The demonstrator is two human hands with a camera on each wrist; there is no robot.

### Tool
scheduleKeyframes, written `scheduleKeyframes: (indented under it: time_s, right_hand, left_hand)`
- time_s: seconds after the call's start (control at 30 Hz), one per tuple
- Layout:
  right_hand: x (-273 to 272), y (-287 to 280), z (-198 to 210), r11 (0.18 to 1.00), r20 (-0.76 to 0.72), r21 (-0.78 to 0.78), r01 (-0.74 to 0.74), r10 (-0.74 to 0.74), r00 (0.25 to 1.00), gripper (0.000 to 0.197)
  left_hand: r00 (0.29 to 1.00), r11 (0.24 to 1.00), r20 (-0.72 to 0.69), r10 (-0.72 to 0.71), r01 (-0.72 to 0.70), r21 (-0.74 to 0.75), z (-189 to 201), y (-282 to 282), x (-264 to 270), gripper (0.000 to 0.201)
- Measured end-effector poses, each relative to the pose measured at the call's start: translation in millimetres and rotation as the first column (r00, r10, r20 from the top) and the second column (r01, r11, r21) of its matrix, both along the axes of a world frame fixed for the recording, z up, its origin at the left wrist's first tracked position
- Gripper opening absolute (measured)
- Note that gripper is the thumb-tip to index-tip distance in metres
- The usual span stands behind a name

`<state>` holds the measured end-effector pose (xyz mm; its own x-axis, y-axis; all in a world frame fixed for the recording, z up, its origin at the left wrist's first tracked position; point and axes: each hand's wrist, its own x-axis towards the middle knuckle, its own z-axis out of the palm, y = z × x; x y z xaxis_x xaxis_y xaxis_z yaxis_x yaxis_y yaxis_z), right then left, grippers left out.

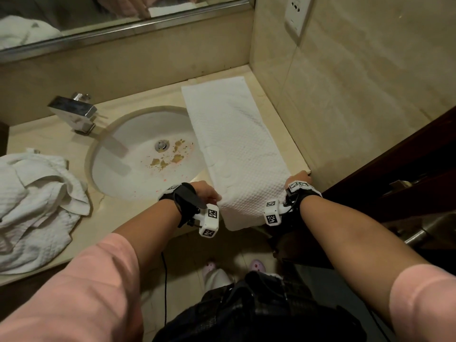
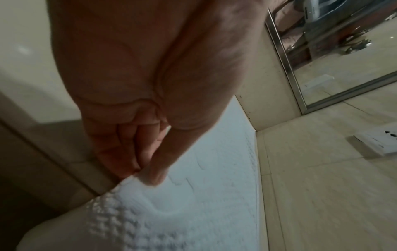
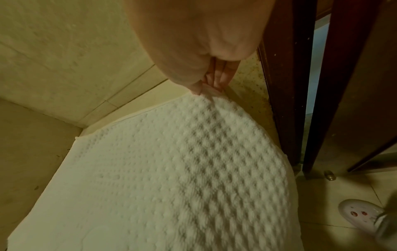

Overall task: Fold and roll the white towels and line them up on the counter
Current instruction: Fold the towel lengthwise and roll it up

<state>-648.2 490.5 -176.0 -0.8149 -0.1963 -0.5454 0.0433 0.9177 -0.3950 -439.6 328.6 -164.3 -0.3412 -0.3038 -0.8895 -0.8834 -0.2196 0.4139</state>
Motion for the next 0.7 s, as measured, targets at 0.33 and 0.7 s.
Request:
scheduleKeyframes:
  time_s: [0.33, 0.7]
  right_hand:
    - [6, 5, 12, 0.954, 0.139, 0.135, -0.266, 0.248, 0.959, 0.006]
    - [-6, -17, 43, 0.743, 0.14, 0.343, -0.574, 0.564, 0.814, 0.029]
  left_hand:
    - [0.958, 0.958, 0.025, 0.285, -0.285, 0.001, -3, 7, 3, 0.021]
    - [0.975, 0.974, 0.048, 0.217, -0.213, -0.075, -4, 0, -2, 0.016]
